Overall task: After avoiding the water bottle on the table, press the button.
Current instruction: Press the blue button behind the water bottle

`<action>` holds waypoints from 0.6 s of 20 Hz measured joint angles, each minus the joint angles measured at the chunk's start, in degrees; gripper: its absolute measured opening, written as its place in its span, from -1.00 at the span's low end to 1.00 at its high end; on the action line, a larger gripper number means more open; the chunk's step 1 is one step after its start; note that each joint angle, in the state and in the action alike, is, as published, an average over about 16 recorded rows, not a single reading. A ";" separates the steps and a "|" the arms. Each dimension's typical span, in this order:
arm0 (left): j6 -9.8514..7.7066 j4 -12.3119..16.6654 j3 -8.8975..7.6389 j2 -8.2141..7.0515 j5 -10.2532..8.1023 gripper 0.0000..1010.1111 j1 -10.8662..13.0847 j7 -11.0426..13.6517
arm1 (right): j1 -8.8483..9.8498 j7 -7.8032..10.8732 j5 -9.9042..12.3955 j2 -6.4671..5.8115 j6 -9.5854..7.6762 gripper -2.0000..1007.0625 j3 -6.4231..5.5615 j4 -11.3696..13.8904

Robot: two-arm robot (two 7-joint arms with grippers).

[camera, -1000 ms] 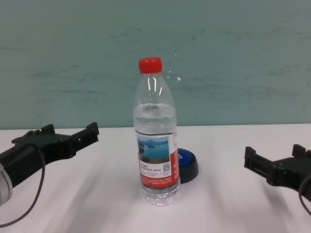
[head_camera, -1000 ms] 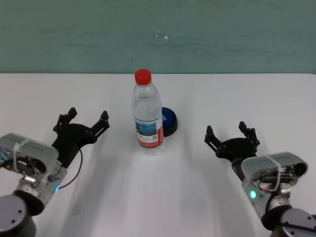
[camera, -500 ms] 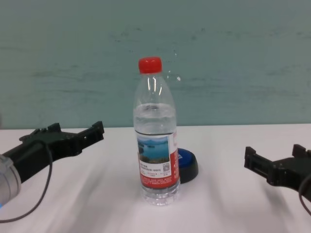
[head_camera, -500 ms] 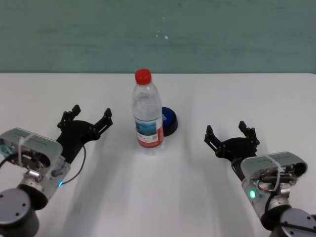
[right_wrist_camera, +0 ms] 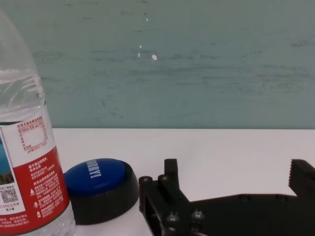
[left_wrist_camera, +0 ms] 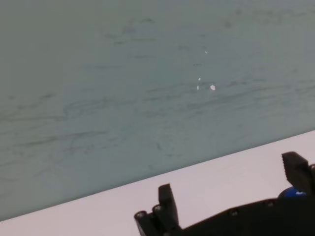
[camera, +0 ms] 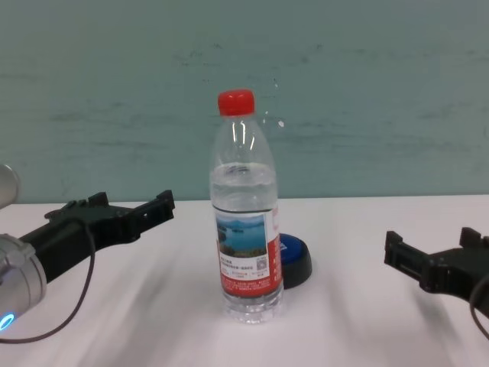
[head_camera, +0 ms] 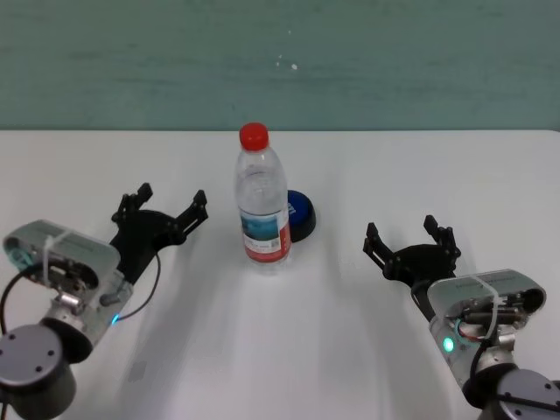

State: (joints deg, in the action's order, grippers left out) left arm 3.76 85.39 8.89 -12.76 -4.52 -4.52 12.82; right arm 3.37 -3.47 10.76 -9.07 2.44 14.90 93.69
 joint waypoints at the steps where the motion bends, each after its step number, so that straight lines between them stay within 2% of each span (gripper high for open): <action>1: 0.10 -0.19 0.13 -0.03 0.04 1.00 -0.20 0.06 | 0.00 0.00 0.00 0.00 0.00 0.99 0.00 0.00; 12: 1.20 -2.38 1.27 -0.11 0.61 1.00 -2.48 0.42 | 0.00 0.00 0.00 0.00 0.00 0.99 0.00 0.00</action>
State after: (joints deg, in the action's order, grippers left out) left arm 4.96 83.01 10.16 -12.87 -3.90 -7.00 13.23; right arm 3.37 -3.47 10.76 -9.07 2.44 14.90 93.69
